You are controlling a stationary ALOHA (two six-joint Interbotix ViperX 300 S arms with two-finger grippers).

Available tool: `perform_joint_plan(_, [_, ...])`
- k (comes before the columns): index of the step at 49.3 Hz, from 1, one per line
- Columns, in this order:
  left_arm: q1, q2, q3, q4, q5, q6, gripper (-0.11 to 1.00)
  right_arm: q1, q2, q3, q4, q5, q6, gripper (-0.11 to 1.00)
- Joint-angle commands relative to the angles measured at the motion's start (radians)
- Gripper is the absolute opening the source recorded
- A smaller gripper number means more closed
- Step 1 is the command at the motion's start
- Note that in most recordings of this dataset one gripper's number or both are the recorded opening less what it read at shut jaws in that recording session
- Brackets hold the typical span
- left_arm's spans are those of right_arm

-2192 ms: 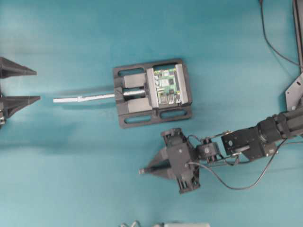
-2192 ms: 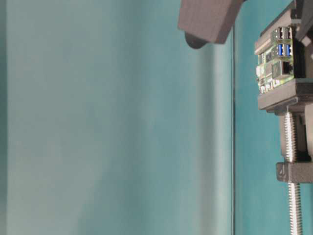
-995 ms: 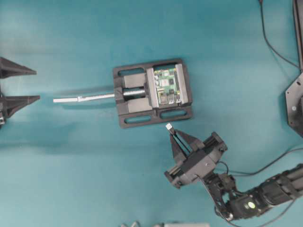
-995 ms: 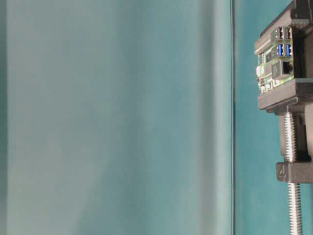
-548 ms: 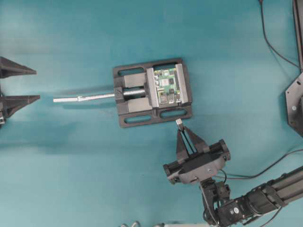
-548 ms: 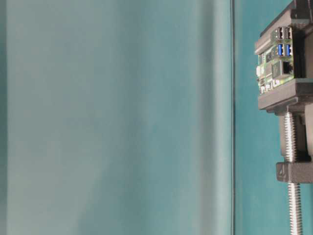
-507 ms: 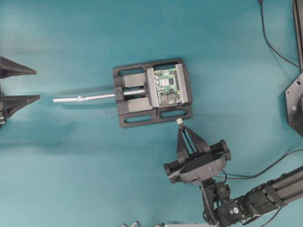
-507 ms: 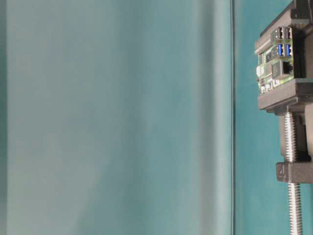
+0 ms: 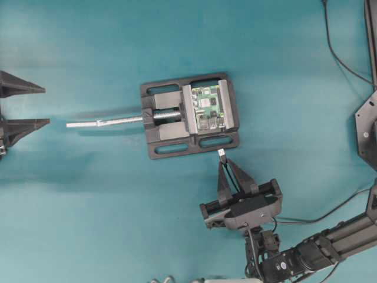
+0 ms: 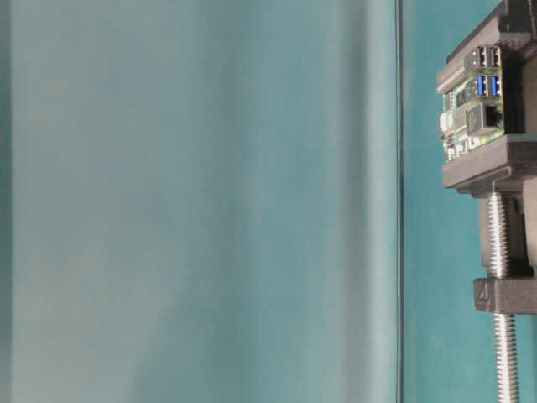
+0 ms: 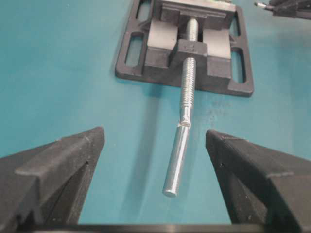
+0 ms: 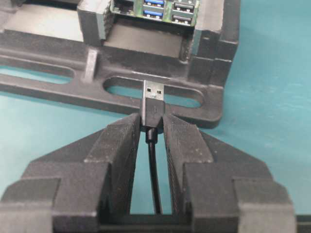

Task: Insert the USB into the fixed PCB.
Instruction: 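Align the USB plug with the board's USB port using the right gripper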

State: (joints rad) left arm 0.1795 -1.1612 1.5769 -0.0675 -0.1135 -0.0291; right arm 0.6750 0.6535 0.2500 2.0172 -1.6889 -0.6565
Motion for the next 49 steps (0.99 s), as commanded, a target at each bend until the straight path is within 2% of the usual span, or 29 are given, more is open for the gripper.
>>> perform_joint_plan(1, [0.002,0.006,-0.012,0.003,-0.008,-0.008,1.0,-0.003,-0.025,-0.009,0.0,-0.012,0.0,0.21])
perform_joint_plan(15, [0.002,0.006,-0.014,0.003,-0.009,-0.008,1.0,-0.025,-0.075,0.025,0.0,-0.012,-0.003,0.21])
perform_joint_plan(28, [0.002,0.006,-0.012,0.003,-0.008,-0.008,1.0,-0.046,-0.123,0.046,-0.003,-0.011,-0.035,0.21])
perform_joint_plan(49, [0.002,0.006,-0.012,0.003,-0.008,-0.008,1.0,-0.074,-0.129,0.051,-0.005,-0.009,-0.055,0.21])
